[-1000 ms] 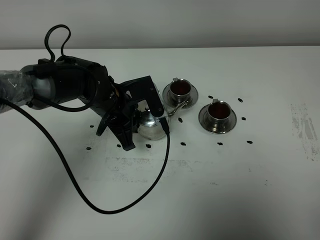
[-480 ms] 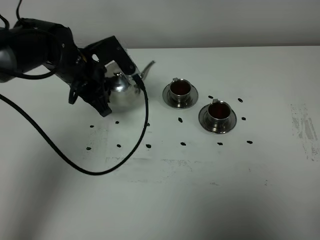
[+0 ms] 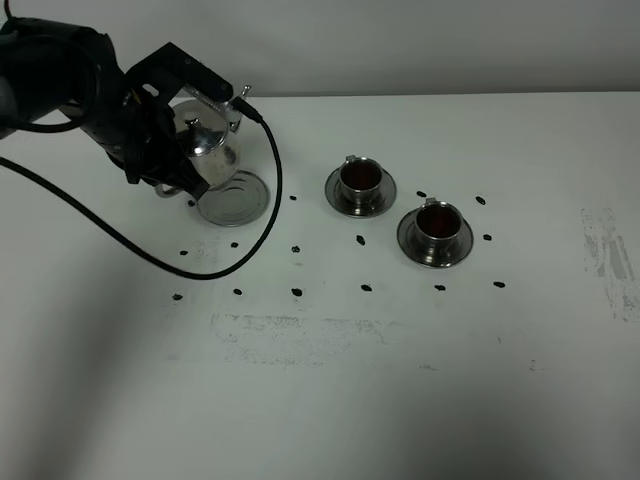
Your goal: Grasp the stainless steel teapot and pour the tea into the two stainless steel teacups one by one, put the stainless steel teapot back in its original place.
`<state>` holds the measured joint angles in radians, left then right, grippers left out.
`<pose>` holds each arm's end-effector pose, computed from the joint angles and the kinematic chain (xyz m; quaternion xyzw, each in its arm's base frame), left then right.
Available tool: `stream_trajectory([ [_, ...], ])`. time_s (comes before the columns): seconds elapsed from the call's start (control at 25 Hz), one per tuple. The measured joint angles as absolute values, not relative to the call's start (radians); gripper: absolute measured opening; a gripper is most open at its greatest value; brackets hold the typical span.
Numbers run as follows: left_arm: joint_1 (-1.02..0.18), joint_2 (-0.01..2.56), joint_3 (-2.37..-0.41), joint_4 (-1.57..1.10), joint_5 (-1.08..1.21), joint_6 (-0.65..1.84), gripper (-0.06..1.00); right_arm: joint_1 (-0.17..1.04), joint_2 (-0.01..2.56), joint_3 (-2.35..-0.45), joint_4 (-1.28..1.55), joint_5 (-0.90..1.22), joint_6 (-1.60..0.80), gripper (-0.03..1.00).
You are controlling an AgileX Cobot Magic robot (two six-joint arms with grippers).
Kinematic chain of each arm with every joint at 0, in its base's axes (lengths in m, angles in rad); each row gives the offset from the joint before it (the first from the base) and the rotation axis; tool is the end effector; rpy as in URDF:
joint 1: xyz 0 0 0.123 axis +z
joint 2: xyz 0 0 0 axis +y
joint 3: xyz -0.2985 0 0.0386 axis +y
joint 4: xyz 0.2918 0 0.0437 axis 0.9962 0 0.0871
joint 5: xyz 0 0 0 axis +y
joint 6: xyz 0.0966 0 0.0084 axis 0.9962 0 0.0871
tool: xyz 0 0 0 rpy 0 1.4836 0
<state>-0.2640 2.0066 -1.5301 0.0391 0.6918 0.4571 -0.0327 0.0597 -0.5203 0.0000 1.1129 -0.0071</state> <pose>0.4697 -0.1245 0.1968 0.3530 0.9035 0.0390 0.2397 0.0282 -0.0009 0.2962 0.0112 0.8761 -0.0096 0.4818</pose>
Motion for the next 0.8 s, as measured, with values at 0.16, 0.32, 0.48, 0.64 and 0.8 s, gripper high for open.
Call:
stream_trajectory([
  [0.16,-0.265,2.063,-1.593,0.039,0.744,0.414,0.17,-0.033,0.06,-0.52,0.0,1.113,-0.007,0.24],
  [0.32,-0.272,2.093,-1.596,0.039,0.744,0.409,0.17,-0.033,0.06,-0.52,0.0,1.113,-0.007,0.24],
  [0.48,-0.279,2.12,-1.596,0.033,0.741,0.408,0.17,-0.033,0.06,-0.52,0.0,1.113,-0.007,0.24],
  [0.64,-0.282,2.138,-1.596,0.024,0.72,0.406,0.17,-0.033,0.06,-0.52,0.0,1.113,-0.007,0.24],
  [0.8,-0.29,2.143,-1.596,0.022,0.704,0.406,0.17,-0.033,0.06,-0.52,0.0,1.113,-0.007,0.24],
])
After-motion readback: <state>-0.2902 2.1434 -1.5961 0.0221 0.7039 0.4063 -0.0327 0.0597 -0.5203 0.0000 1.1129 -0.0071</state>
